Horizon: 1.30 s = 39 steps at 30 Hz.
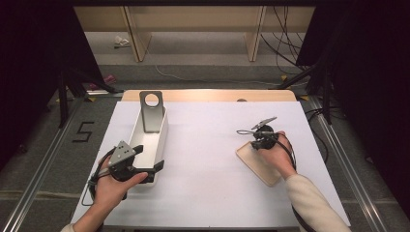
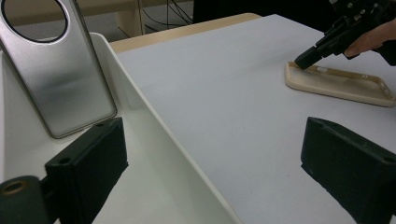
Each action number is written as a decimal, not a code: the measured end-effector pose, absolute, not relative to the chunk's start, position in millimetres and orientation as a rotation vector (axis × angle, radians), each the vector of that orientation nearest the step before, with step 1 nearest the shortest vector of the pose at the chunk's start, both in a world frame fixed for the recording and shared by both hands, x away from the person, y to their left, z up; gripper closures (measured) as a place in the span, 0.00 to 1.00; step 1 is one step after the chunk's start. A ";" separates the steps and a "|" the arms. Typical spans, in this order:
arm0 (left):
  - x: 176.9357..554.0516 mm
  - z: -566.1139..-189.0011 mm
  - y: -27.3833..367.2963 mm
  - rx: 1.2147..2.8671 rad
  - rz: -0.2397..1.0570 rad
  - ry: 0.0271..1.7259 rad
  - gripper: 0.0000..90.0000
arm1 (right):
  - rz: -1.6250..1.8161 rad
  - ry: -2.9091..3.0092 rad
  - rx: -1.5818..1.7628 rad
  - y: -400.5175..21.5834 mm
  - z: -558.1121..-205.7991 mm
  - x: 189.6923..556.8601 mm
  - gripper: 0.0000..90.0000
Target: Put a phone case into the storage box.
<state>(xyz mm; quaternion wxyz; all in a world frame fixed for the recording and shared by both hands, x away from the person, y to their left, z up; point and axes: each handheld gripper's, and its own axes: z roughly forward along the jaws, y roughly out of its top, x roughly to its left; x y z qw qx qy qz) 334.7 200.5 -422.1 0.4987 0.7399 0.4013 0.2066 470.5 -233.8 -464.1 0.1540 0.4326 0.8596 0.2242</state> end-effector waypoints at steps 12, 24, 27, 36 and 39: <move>335.0 -422.3 201.6 1.789 0.503 0.973 0.08 | 0.614 2.353 1.420 -268.6 -458.9 470.9 1.00; 335.2 -423.8 205.4 1.783 0.509 0.966 0.08 | 0.611 2.308 1.510 -293.1 -457.0 465.4 1.00; 335.9 -424.4 206.1 1.787 0.514 0.955 0.08 | 0.609 2.305 1.517 -295.8 -456.7 464.2 1.00; 338.3 -426.7 209.3 1.818 0.534 0.926 0.08 | 0.595 2.309 1.524 -297.1 -455.7 462.1 1.00; 338.7 -427.4 209.3 1.824 0.538 0.922 0.08 | 0.592 2.309 1.521 -297.8 -455.6 461.3 1.00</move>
